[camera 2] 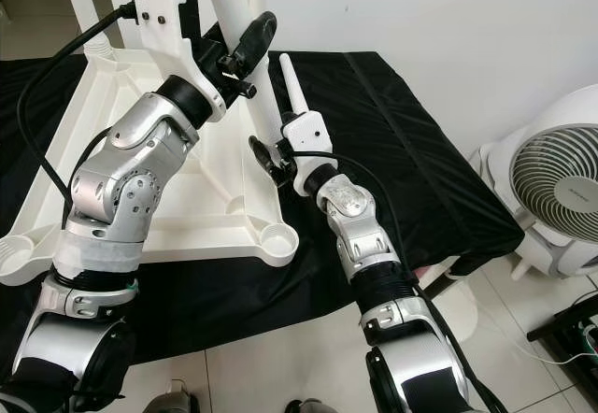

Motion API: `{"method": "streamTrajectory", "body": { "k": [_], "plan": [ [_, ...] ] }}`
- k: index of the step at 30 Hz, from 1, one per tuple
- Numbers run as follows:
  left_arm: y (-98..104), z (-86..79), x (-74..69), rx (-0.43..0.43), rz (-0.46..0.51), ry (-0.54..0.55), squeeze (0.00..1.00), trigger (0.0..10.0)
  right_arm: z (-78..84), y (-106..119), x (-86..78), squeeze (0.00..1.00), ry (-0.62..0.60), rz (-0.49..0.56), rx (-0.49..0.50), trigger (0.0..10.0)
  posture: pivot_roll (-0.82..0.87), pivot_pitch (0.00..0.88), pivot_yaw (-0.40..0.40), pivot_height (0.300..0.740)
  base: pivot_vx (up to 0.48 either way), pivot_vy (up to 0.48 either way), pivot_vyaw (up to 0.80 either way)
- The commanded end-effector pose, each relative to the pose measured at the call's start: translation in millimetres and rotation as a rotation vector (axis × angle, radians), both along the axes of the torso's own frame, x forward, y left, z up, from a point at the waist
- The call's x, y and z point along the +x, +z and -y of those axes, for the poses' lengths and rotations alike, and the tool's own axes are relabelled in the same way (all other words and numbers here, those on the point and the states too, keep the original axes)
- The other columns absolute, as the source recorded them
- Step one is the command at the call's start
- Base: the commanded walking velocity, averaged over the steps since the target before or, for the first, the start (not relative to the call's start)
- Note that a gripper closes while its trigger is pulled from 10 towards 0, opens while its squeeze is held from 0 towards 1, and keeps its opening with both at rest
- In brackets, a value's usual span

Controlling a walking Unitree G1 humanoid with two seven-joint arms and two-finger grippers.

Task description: Building children table

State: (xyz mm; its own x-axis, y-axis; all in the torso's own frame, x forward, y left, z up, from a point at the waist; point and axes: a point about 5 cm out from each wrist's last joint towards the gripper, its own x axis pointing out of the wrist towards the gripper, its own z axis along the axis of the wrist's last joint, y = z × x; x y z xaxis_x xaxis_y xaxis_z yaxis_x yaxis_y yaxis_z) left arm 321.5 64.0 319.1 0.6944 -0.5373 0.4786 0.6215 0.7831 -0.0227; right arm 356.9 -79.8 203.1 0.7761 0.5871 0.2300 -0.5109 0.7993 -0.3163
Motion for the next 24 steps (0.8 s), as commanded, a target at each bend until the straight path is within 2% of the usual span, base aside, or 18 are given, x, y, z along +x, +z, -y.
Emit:
{"method": "streamTrajectory", "body": {
  "k": [1, 12, 24],
  "plan": [
    [4, 10.1, -7.1, 0.035, 0.041, -0.092, 0.0, 10.0, 0.0, 4, 2.2, 0.0, -0.01, -0.001, 0.012, 10.0, 0.13, 0.063, -0.062, 0.74, 0.0, 0.0, 0.0],
    [6, 14.0, -10.4, 0.031, 0.052, -0.102, 0.0, 10.0, -9.5, 12, 3.9, 0.0, 0.004, 0.008, 0.036, 10.0, 0.13, 0.061, -0.063, 0.74, 0.0, 0.0, 0.0],
    [9, 14.2, -11.9, 0.026, 0.063, -0.103, 0.0, 10.0, -8.6, 5, 4.6, 0.0, -0.007, -0.037, 0.032, 10.0, 0.13, 0.062, -0.066, 0.74, 0.0, 0.0, 0.0]
  ]
}}
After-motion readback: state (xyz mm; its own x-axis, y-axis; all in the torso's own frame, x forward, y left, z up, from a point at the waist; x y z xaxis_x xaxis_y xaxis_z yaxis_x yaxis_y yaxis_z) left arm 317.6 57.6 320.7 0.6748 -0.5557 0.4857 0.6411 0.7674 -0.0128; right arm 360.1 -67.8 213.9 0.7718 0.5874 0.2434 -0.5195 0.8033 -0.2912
